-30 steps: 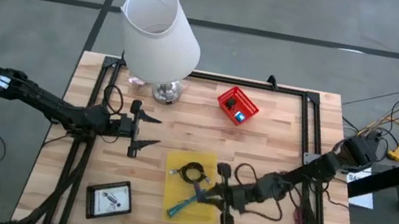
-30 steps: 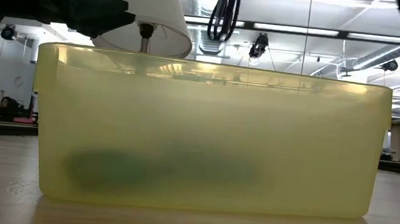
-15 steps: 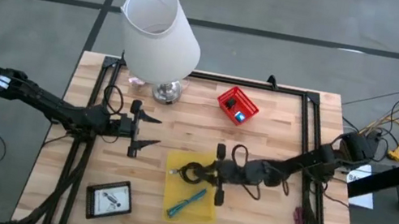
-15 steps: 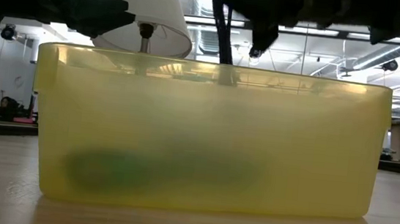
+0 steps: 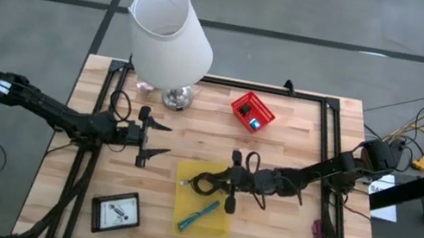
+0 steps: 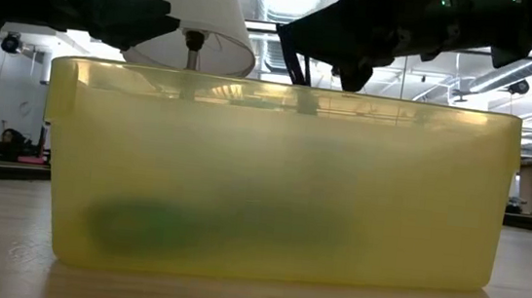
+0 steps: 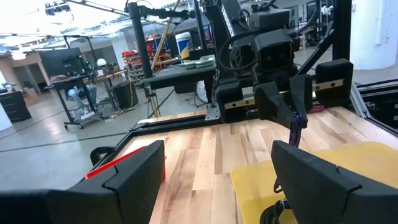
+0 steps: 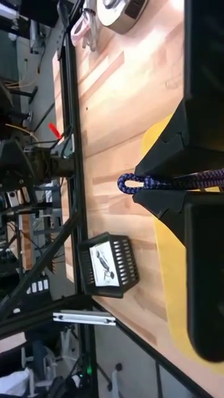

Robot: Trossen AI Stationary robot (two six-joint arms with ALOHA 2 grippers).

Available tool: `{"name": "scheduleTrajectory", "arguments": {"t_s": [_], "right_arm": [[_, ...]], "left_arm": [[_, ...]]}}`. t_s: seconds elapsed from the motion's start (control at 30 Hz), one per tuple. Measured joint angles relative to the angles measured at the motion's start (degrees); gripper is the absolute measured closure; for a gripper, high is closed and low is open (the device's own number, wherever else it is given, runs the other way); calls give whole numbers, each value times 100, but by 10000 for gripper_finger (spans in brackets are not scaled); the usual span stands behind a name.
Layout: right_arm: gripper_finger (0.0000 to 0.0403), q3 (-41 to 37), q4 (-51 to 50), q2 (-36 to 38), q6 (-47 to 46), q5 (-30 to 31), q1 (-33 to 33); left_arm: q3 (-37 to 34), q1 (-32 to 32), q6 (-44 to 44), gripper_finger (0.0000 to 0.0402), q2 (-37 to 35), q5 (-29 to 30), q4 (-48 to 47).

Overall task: Pick and place items into bin
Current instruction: Put the violet charger cable into the yellow bin, then put the red charger cable into the yellow bin

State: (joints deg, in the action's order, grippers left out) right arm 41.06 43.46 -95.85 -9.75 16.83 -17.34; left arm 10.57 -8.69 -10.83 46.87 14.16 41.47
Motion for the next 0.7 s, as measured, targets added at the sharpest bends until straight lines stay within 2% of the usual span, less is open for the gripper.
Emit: {"name": "scheduleTrajectory", "arguments": {"t_s": [0.7], "right_arm": [[245,208,3,8,732,-23,-2]], "left_arm": [[0,0,-4,123,0,-1,0]]}}
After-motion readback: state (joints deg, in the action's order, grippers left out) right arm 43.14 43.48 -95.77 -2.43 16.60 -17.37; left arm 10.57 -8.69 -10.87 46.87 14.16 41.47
